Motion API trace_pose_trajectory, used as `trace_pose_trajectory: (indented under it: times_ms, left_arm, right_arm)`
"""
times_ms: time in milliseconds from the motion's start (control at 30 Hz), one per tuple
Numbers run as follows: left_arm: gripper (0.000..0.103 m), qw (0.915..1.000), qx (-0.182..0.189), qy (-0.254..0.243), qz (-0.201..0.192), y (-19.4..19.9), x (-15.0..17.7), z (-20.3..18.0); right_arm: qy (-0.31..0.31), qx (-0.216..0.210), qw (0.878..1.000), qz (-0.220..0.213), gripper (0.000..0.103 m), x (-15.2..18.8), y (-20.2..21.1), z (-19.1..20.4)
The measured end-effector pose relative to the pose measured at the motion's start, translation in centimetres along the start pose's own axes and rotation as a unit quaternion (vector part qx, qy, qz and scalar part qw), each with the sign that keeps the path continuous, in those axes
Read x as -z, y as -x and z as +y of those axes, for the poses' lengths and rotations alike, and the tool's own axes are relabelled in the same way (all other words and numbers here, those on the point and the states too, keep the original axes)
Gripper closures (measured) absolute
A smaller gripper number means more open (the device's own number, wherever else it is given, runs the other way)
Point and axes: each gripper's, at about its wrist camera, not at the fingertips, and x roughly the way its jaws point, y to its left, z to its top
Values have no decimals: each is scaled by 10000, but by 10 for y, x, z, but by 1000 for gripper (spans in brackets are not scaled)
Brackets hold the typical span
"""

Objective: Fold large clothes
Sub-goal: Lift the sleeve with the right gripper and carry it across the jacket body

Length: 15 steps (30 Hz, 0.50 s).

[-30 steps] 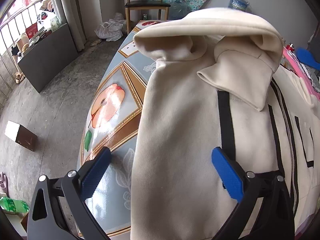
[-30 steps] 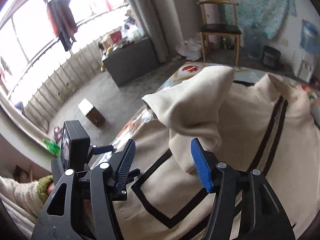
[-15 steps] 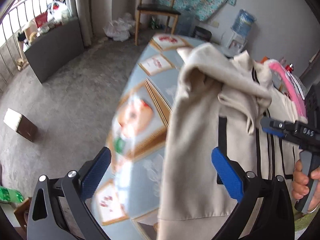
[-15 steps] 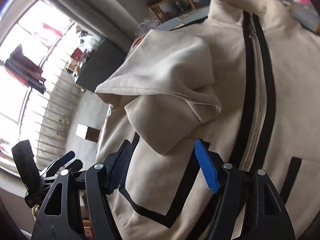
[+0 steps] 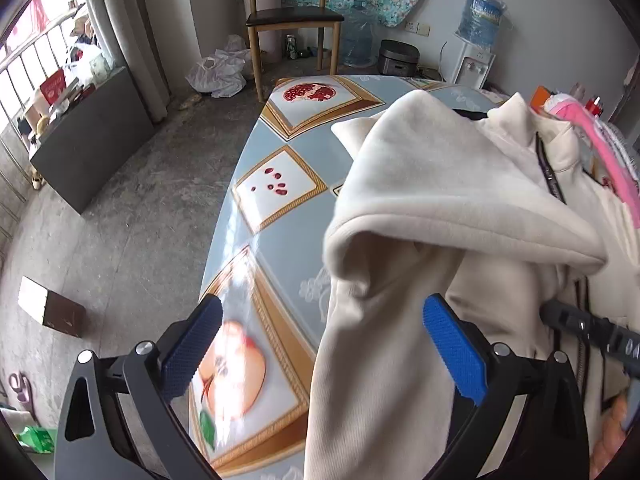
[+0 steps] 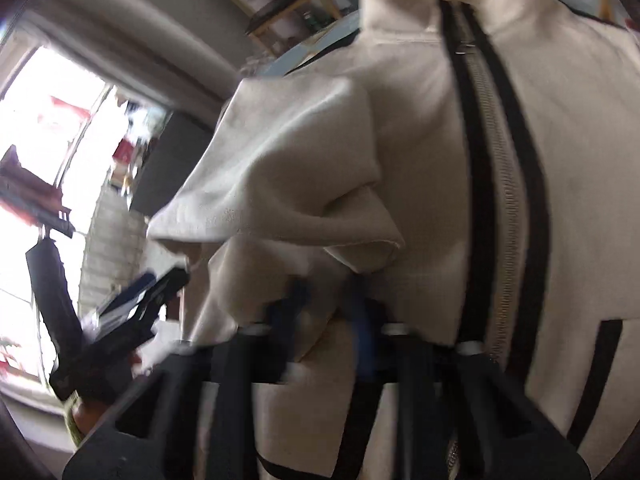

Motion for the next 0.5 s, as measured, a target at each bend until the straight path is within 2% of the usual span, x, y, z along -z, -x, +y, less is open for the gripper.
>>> trace_pose_trajectory:
  times_ms: [67, 100, 133, 167, 200, 233, 300, 367, 400, 433, 467, 500]
  left_arm:
    - [5, 9998, -191, -74, 77, -9, -2, -3]
    - [5, 9996, -227, -78, 144, -13, -3, -3]
    - [5, 9996, -198, -67, 192, -15, -2, -2]
    - [5, 9996, -160, -50, 229, -17, -2, -1]
    - [5, 9996, -155, -50, 243, -18, 0, 1]
    - [5, 9995, -176, -65, 245, -18, 1, 1]
    - [5, 9994, -217, -64, 256, -19, 3, 4]
    - [5, 9995, -151, -8, 274, -20, 2, 6]
    - [5, 9995, -135, 18, 278, -20, 2, 7]
    - [5, 9995, -124, 38, 278, -20, 3, 7]
    - [5, 9995, -114, 57, 285, -20, 2, 7]
    - [5, 9995, -104, 75, 306, -20, 2, 8]
  right_arm:
    - [862, 540, 9948, -72, 99, -1, 3, 22]
    - [1443, 981, 9842, -294, 100, -3, 14, 36]
    - [1951, 1422, 9687, -572, 100, -5, 26, 50]
    - [2586, 2020, 9395, -984, 100, -7, 44, 66]
    - [3145, 2591, 9027, -1382, 100, -8, 62, 80]
    - [3573, 3034, 8668, -1700, 100, -7, 78, 89]
    - [4261, 3710, 7992, -2051, 100, -1, 98, 99]
    - [4754, 4066, 7544, -1990, 100, 14, 103, 95]
    - [4967, 4167, 7405, -1770, 99, 26, 98, 87]
    - [5105, 4148, 7386, -1475, 99, 39, 93, 76]
    - [5178, 4046, 7454, -1120, 99, 51, 86, 62]
    - [5163, 3895, 7593, -721, 98, 62, 80, 46]
